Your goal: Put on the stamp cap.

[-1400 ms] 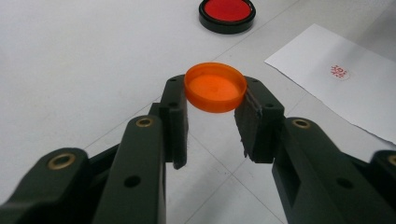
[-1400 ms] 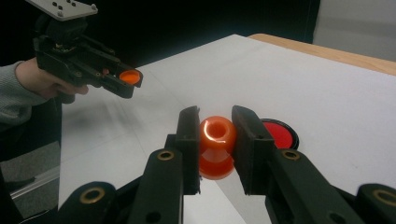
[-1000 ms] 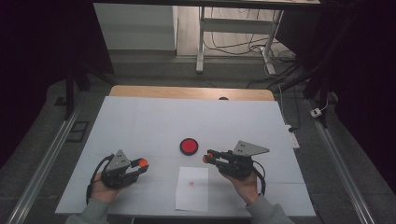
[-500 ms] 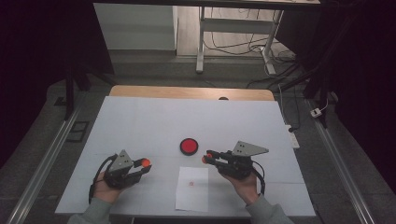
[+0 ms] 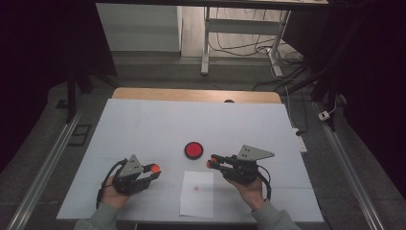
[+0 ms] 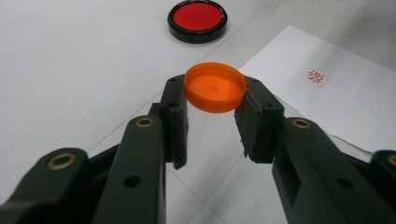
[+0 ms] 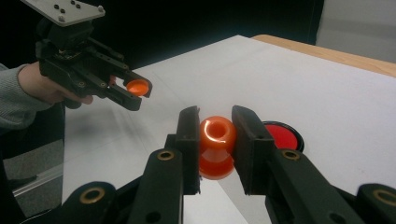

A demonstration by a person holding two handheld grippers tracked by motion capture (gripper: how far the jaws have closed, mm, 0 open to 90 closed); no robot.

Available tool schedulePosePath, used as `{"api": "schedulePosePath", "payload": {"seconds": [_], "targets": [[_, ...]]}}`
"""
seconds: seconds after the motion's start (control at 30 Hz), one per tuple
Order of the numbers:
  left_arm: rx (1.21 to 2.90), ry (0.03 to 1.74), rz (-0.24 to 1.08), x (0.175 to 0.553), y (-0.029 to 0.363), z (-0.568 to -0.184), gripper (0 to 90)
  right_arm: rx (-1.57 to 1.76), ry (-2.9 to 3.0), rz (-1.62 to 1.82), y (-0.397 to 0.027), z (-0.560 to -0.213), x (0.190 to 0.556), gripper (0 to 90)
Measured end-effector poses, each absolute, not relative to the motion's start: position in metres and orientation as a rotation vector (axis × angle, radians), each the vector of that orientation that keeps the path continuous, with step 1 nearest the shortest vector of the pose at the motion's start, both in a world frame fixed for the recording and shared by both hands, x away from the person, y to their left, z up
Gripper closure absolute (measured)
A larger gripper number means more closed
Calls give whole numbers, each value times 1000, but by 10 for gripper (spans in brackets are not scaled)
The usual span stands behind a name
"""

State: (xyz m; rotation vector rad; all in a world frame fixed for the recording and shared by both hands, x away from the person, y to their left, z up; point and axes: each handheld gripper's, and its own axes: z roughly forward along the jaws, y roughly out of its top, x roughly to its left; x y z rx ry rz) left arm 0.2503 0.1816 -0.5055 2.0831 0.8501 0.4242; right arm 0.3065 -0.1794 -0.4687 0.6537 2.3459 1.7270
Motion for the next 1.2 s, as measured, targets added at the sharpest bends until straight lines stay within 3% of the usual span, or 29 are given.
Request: {"api": "schedulePosePath", "payload": {"seconds": [1.2], "targets": [[2134, 730, 392, 263, 143, -497, 650, 668, 2330, 1727, -180, -469, 307, 722]]}}
